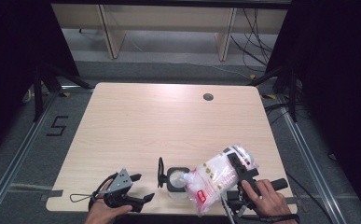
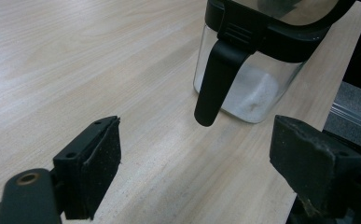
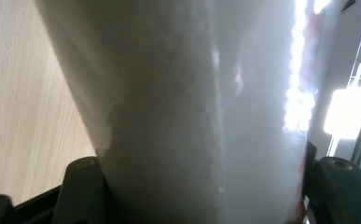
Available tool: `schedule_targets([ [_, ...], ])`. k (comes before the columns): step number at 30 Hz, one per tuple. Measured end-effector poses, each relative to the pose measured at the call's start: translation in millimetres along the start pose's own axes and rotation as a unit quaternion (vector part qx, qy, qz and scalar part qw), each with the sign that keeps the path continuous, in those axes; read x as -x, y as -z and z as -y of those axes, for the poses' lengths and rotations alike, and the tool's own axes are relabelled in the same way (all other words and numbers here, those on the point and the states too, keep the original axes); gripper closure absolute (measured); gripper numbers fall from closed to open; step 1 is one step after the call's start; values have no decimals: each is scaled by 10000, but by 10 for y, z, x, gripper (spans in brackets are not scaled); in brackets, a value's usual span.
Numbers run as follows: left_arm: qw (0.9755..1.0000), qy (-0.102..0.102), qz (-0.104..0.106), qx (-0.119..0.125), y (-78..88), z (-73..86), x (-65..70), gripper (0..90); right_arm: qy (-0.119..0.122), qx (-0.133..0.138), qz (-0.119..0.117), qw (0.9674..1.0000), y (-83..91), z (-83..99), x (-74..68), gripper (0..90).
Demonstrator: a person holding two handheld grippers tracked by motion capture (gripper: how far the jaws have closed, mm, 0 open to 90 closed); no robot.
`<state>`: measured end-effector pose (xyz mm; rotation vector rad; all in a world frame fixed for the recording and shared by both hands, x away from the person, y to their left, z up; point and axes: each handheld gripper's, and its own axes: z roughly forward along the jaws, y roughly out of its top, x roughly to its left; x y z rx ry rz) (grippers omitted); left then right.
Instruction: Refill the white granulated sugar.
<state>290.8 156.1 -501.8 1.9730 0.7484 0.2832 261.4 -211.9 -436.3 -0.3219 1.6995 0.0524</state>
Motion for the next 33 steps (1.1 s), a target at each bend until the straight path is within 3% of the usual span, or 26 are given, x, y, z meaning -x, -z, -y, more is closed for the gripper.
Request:
schedule_targets([
  [2,10000,-1,18,18,-4,0,3,160,197,110,155,9996,-7,6,37,389],
  [3,10000,5,13,17,-3,0,4,160,197,110,155,9996,-7,6,37,389],
  [4,10000,-31,12,-2,-1,-1,-3,161,222,-24,7,9998,10,1,58,389],
  [5,10000,37,-10,-1,0,1,5,161,171,91,105,9998,-2,20,55,389],
  [8,10000,-13,8,-9,1,1,-2,161,-34,59,96,9999,4,36,34,389],
  [10,10000,87,-7,-1,-3,4,9,160,32,44,60,10000,6,39,55,389],
  [11,10000,-26,15,24,-4,-2,0,160,-22,4,40,10000,12,39,48,389],
  [12,10000,8,16,16,-4,1,5,160,70,44,24,10000,9,40,53,389],
  [13,10000,91,9,12,-8,6,12,161,6,-15,-3,10000,18,39,43,388],
  [14,9999,103,1,17,-9,5,11,160,124,72,97,9999,9,34,62,389],
  [15,10000,80,-9,29,-7,4,9,161,4,68,68,10000,8,33,34,389],
  [18,10000,-25,-1,4,0,1,-4,161,160,152,137,9997,5,26,56,388],
  [19,10000,76,-17,-1,-2,5,4,161,169,169,140,9996,2,25,57,389],
  [22,10000,30,-14,2,1,3,1,161,154,147,121,9997,6,27,50,388],
  [23,10000,8,0,0,0,3,-2,160,263,189,125,9994,2,29,68,388],
  [24,10000,62,-14,29,-4,3,3,160,76,116,105,9998,10,38,51,388],
  [26,10000,23,-19,-1,1,2,-1,160,218,128,90,9996,12,35,74,388],
  [28,10000,24,-24,0,2,3,-1,161,149,171,195,9996,16,45,63,388],
  [32,10000,-18,-4,5,1,2,-4,161,231,179,154,9995,18,36,67,388],
  [33,10000,33,-10,6,0,4,3,161,70,148,128,9998,20,38,40,388],
])
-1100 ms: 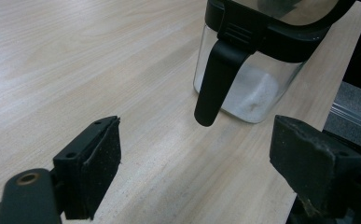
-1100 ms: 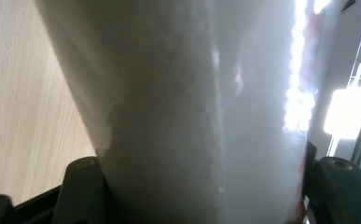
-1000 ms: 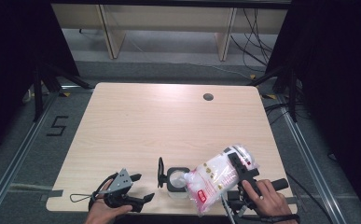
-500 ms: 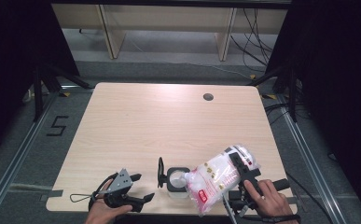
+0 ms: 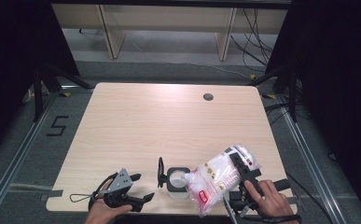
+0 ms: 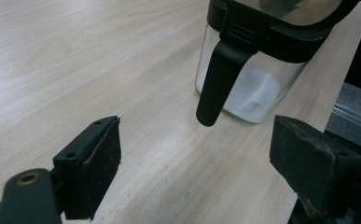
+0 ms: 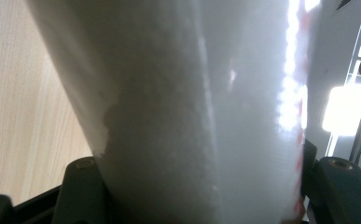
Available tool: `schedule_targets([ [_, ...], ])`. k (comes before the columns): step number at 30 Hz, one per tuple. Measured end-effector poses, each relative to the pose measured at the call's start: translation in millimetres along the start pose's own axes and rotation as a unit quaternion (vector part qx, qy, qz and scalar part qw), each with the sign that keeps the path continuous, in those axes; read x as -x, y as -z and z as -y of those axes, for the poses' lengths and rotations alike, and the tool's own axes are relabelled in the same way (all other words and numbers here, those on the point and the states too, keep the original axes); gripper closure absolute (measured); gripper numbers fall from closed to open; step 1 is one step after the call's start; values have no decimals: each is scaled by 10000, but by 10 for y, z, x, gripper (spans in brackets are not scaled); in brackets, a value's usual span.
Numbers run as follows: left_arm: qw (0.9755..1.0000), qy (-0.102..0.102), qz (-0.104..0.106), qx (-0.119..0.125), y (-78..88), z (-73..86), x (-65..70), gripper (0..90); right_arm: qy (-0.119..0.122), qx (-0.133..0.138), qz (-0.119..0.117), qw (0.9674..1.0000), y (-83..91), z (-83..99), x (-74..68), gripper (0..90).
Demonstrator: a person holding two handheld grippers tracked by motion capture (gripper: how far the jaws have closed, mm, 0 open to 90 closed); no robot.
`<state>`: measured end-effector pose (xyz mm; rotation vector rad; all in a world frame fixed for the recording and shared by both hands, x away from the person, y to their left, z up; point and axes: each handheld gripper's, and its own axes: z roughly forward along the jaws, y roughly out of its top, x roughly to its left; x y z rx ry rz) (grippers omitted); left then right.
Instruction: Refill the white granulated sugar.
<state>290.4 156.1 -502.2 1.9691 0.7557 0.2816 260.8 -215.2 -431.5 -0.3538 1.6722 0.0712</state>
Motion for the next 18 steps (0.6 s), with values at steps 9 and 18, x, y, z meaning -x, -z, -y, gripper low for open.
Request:
schedule_targets([
  [9,10000,-38,19,4,-1,-4,-3,161,152,-23,-115,9998,8,-23,20,388],
  [18,10000,-41,-8,-4,3,-5,-4,161,227,117,-9,9997,-12,-24,6,388],
])
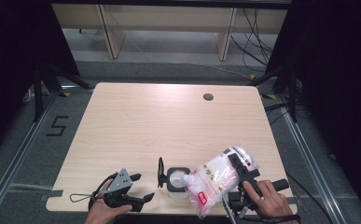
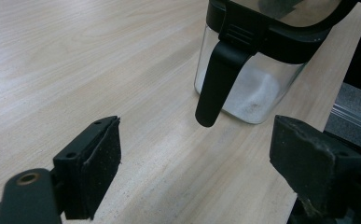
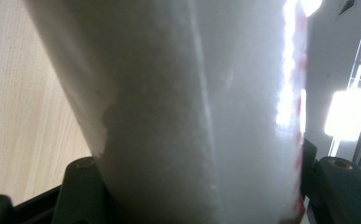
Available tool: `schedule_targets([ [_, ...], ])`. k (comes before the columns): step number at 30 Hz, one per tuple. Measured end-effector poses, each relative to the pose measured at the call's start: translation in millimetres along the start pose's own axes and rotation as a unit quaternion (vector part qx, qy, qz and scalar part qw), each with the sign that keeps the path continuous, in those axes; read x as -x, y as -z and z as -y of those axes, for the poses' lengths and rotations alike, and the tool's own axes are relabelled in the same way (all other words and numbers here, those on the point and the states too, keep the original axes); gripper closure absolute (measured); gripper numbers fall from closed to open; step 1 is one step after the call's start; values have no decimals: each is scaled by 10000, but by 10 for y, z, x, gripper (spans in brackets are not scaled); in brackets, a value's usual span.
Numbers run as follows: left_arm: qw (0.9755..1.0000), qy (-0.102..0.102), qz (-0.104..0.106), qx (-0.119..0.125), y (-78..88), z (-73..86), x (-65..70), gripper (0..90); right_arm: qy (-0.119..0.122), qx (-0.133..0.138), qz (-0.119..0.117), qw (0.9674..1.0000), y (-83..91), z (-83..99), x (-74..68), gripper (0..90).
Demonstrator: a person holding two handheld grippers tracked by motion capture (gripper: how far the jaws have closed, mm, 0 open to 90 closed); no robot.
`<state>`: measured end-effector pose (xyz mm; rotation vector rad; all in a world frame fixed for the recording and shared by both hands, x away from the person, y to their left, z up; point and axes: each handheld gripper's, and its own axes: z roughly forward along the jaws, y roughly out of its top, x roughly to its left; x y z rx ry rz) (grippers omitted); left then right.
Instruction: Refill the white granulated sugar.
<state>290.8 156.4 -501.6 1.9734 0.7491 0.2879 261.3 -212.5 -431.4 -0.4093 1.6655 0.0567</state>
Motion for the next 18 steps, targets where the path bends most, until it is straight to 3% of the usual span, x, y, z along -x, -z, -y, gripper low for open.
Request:
schedule_targets([
  [10,10000,-49,23,10,2,-4,-6,161,25,-6,10,10000,6,2,6,388],
  [13,10000,-47,-13,-23,3,-4,-5,160,-200,-49,-4,9998,11,-1,-32,388],
  [15,10000,-57,-7,-17,3,-4,-5,161,-184,-113,-87,9997,21,-9,-27,388],
  [16,10000,-55,-7,-19,3,-4,-5,161,-3,-132,-150,9998,28,-20,1,388],
  [18,10000,16,-9,-11,-1,1,-1,161,-165,-57,-86,9998,12,-17,-34,388],
])
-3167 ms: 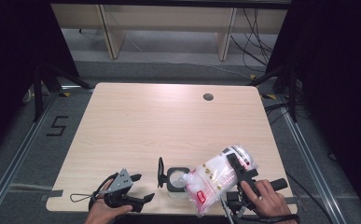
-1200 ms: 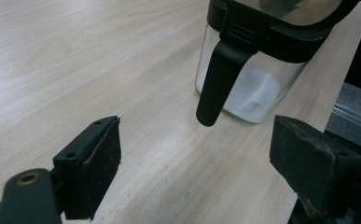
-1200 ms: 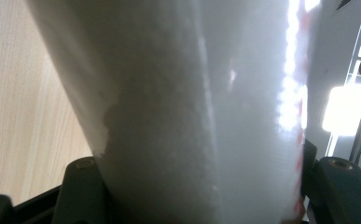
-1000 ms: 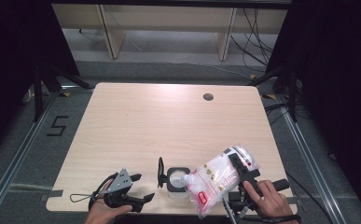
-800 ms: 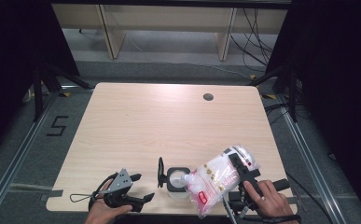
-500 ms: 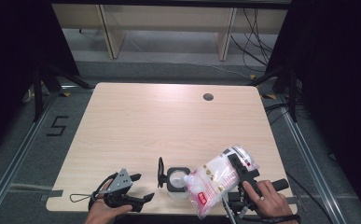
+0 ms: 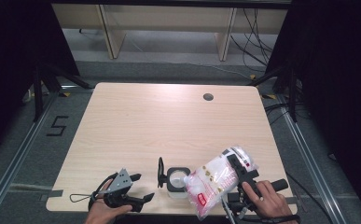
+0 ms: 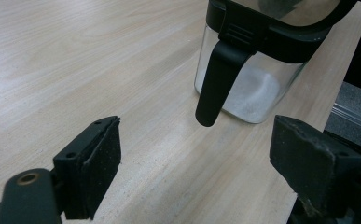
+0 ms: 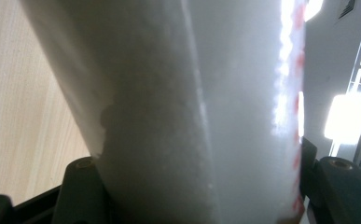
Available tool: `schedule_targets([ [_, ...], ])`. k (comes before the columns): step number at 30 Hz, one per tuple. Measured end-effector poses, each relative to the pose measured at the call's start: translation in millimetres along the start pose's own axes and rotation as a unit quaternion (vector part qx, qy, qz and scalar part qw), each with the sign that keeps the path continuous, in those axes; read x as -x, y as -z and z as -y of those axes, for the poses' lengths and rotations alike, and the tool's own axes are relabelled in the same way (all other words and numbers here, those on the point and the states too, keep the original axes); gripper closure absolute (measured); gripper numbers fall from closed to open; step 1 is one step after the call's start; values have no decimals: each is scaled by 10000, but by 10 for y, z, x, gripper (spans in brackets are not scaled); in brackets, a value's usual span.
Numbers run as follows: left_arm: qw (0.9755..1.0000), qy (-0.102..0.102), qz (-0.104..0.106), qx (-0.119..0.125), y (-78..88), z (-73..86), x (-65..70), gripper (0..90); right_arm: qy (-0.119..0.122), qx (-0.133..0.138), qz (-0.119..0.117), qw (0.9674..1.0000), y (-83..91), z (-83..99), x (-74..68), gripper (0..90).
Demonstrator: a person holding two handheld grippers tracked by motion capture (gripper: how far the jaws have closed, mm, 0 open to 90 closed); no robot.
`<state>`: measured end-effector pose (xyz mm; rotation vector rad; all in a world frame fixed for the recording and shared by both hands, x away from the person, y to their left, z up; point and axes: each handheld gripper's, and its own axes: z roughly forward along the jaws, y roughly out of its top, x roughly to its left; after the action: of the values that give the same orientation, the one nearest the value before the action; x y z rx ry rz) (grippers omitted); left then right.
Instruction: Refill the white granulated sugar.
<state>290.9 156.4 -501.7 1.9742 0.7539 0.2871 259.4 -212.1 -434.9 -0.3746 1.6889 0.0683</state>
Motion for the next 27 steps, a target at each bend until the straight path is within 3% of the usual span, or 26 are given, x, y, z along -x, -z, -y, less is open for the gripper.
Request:
schedule_targets([
  [3,10000,10,1,2,0,3,2,161,-17,-33,-40,10000,1,-7,-14,387],
  [4,10000,12,-4,2,0,2,1,162,41,-31,-58,10000,1,-8,1,387],
  [5,10000,-6,8,1,0,0,-2,162,292,57,-23,9996,-9,-14,39,388],
  [8,10000,30,-3,3,-1,3,4,162,223,35,38,9997,2,-8,34,387],
  [9,10000,35,3,34,-6,2,5,162,2,-55,-34,10000,11,-2,11,388],
  [10,10000,16,-6,2,-1,1,2,162,125,-13,-25,9999,4,-2,34,388],
  [13,10000,-62,-9,-7,3,-2,-6,162,83,-67,-38,9999,13,0,25,388],
  [14,10000,45,-30,-14,3,1,5,162,84,27,31,10000,-5,4,14,388],
  [15,10000,72,4,34,-2,4,5,162,-90,-36,-4,10000,2,5,-16,388],
  [20,10000,77,4,33,-1,2,4,162,-165,-61,-49,9998,2,6,-33,388],
  [21,10000,88,5,35,1,3,8,162,-13,-17,-9,10000,-6,5,-13,388],
  [22,10000,-63,21,35,2,-3,-7,162,254,127,73,9996,-21,6,26,388],
  [23,10000,-56,20,37,1,-3,-8,162,268,79,-6,9996,-15,8,39,388],
  [24,10000,73,7,24,-1,2,4,162,8,-71,-91,9999,0,14,9,388],
  [25,10000,67,-7,19,1,1,6,162,-75,3,14,10000,-9,26,-6,388],
  [26,10000,62,-13,20,2,1,7,162,-192,-97,-26,9998,7,30,-25,388],
  [27,10000,56,9,26,1,2,5,162,34,0,19,10000,-4,35,19,388],
])
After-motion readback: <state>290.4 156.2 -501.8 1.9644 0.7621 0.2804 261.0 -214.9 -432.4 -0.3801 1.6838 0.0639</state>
